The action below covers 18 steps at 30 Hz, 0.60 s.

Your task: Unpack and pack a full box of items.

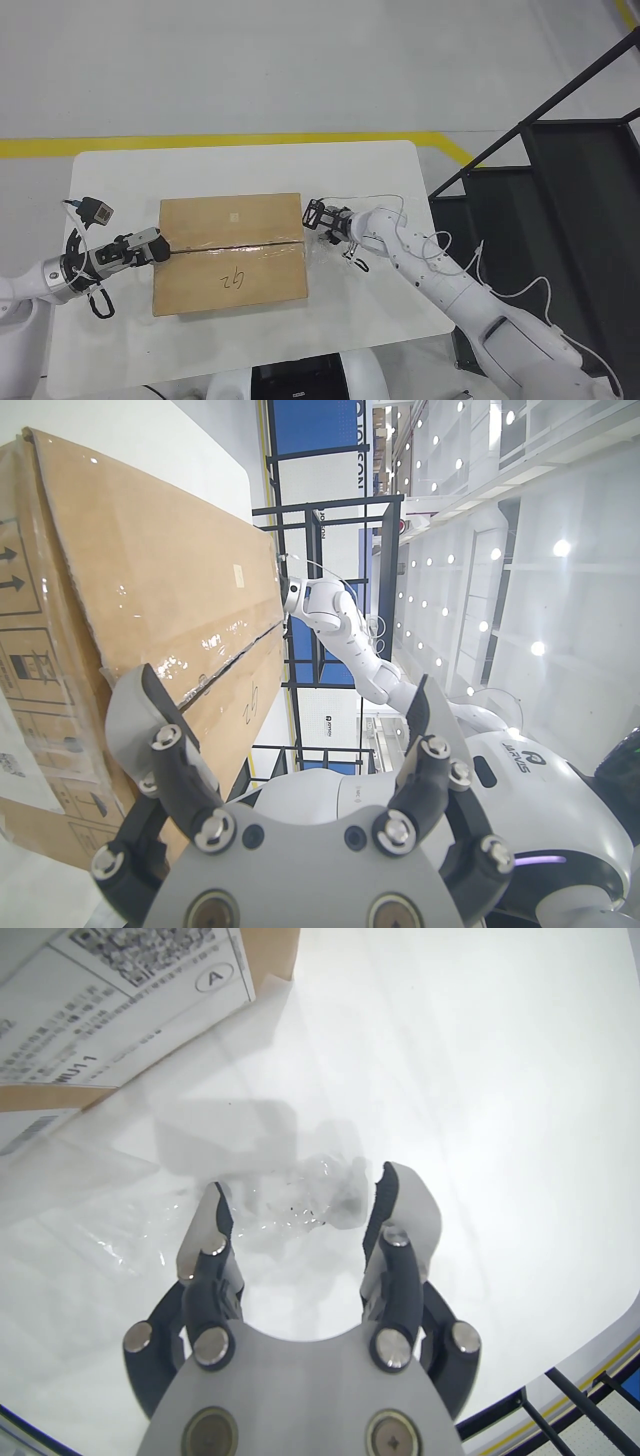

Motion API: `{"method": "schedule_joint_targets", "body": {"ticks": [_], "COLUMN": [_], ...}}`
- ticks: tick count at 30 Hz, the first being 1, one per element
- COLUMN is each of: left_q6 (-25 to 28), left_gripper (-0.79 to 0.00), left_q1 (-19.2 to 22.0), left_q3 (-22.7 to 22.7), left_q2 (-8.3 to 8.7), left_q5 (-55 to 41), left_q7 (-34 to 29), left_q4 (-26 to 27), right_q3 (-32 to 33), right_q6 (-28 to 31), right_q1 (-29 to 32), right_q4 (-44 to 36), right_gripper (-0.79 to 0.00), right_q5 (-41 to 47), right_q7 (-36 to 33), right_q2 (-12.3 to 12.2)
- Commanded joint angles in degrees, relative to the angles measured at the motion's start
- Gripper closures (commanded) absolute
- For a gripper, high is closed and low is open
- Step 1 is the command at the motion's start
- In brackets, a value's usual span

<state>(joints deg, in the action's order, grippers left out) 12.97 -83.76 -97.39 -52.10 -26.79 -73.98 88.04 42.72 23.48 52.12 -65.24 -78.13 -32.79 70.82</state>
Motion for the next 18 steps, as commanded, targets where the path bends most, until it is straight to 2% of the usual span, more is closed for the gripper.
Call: {"method": "schedule_joint_targets", "body": {"ticks": [1, 9, 18], "left_q6": [0.00, 0.00, 0.00], "left_gripper": [-0.785, -0.785, -0.785], "left_q1": [0.00, 0.00, 0.00], "left_q3": [0.00, 0.00, 0.00], "left_q2": [0.00, 0.00, 0.00], "left_q5": [0.00, 0.00, 0.00], "left_q7": [0.00, 0.00, 0.00], "left_q4": [0.00, 0.00, 0.00], "right_q3": [0.09, 4.01, 14.57], "right_q6": [-0.04, -0.36, 3.13], "right_q1": [0.10, 2.27, 9.37], "right_q4": [-0.05, -3.25, -12.56], "right_gripper": [0.000, 0.000, 0.000], "right_q5": [-0.37, -1.27, -0.46], "right_q7": [-0.12, 0.86, 2.51], "right_q2": [0.02, -1.19, -4.71]}}
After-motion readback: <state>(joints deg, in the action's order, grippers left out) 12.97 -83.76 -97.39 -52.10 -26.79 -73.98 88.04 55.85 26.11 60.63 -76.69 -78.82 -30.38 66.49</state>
